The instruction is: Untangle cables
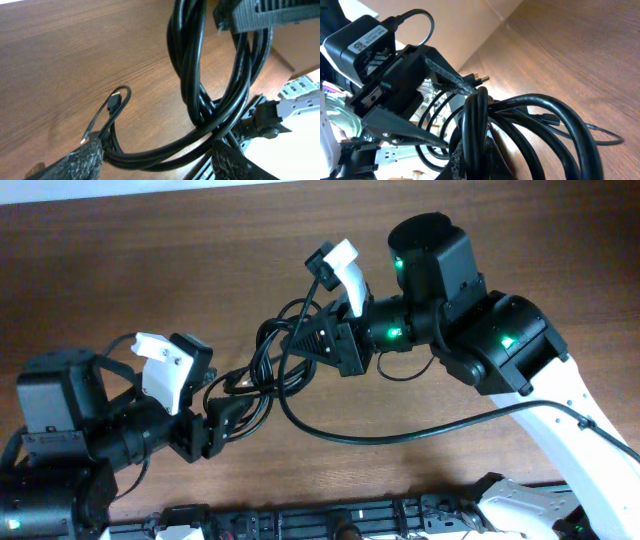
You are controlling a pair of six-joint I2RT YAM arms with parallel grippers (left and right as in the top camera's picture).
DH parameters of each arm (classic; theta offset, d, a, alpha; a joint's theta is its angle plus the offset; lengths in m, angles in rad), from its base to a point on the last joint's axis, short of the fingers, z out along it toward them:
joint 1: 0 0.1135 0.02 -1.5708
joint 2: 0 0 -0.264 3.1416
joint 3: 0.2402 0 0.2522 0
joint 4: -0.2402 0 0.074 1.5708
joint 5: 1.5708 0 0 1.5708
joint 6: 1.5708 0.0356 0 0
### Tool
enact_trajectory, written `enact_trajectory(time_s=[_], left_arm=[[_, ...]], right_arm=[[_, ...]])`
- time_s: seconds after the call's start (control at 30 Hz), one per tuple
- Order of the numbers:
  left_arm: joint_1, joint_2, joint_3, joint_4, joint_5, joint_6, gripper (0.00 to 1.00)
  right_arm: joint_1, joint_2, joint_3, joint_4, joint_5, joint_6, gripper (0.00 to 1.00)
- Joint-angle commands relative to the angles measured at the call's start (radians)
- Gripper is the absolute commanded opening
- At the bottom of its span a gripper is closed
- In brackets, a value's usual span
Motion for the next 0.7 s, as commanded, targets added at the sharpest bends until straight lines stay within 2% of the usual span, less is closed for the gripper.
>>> enact_trajectory(time_s=[0.0, 0.03, 0.07, 0.27, 0.33, 0.4, 0.5, 0.6, 0.67], left_arm=[[-0.003, 0.002, 0.004, 0.002, 0.045, 0.007, 0.81], [-0.003, 0.002, 0.004, 0.002, 0.045, 0.007, 0.82], [-0.003, 0.002, 0.004, 0.003, 0.045, 0.007, 0.87], [-0.003, 0.002, 0.004, 0.01, 0.045, 0.007, 0.87], [-0.003, 0.002, 0.004, 0.018, 0.047, 0.006, 0.67], [-0.003, 0.003, 0.004, 0.026, 0.069, 0.006, 0.61], [-0.003, 0.022, 0.004, 0.06, 0.158, -0.008, 0.7], [-0.003, 0.047, 0.004, 0.078, 0.158, -0.066, 0.71], [-0.003, 0.064, 0.004, 0.068, 0.158, -0.069, 0.66]], right_arm=[[0.0, -0.018, 0.034, -0.01, -0.039, 0.006, 0.04], [0.0, -0.017, 0.034, -0.019, -0.039, 0.006, 0.04], [0.0, -0.016, 0.034, -0.029, -0.039, 0.006, 0.04], [0.0, -0.011, 0.034, -0.053, -0.039, 0.006, 0.04], [0.0, -0.011, 0.034, -0.054, -0.039, 0.006, 0.04], [0.001, -0.011, 0.034, -0.054, -0.039, 0.006, 0.04], [0.014, -0.005, 0.033, -0.055, -0.039, 0.006, 0.04], [0.048, 0.01, 0.033, -0.054, -0.038, 0.006, 0.04], [0.053, 0.019, 0.033, -0.05, -0.034, 0.006, 0.04]])
